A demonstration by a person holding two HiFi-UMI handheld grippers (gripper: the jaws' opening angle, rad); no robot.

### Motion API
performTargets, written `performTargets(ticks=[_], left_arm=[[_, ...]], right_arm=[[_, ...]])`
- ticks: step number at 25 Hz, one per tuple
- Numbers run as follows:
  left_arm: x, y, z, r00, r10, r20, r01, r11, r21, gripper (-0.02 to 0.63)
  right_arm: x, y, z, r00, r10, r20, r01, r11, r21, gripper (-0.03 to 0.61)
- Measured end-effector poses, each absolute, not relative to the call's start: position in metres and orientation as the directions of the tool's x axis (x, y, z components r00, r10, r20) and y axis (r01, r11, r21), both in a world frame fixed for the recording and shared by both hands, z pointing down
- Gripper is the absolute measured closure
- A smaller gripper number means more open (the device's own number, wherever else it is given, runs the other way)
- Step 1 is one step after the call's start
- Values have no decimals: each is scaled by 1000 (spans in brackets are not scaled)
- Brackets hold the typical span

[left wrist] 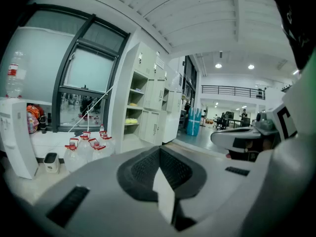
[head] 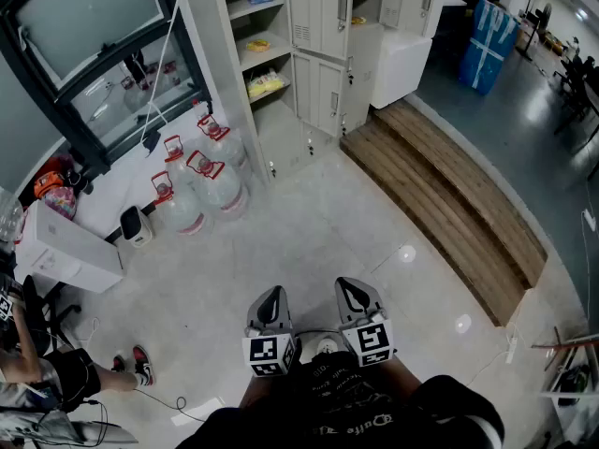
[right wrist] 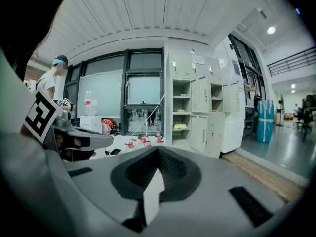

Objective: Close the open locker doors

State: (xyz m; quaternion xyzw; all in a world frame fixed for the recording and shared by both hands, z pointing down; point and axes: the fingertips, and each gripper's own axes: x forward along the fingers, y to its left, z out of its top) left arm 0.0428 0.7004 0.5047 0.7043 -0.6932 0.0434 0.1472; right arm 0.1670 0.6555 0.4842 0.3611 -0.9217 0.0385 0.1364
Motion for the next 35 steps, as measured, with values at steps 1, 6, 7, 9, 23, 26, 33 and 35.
performTargets(ticks=[1, 6, 7, 9, 23, 26, 33, 35], left_arm=[[36, 698, 504, 30, -964, 263, -990, 8, 142, 606], [-6, 680, 498, 0, -971, 237, -993, 29, 118, 606], [-13, 675, 497, 2, -972, 233, -993, 25, 112, 606], [-26, 664, 495, 16, -975, 224, -994, 9, 109, 606], [-92, 589, 503, 191, -950, 247, -977, -161, 137, 606], [-99, 581, 510, 190, -940, 284, -977, -153, 146, 606], [-100, 551, 513, 203, -941, 271, -974, -166, 153, 606], [-104, 536, 515, 179, -942, 285, -979, -141, 149, 606]], right_arm=[[164, 651, 484, -692, -667, 276, -687, 726, 32, 574], [152, 625, 479, -627, -737, 253, -752, 657, 50, 574], [151, 619, 478, -611, -752, 247, -767, 640, 52, 574], [148, 608, 477, -583, -779, 231, -794, 607, 40, 574], [92, 575, 490, -480, -842, 248, -869, 495, -3, 572], [91, 573, 492, -473, -842, 259, -875, 483, -26, 572], [104, 519, 498, -467, -849, 247, -884, 455, -107, 572], [105, 493, 494, -474, -851, 227, -881, 460, -115, 572]])
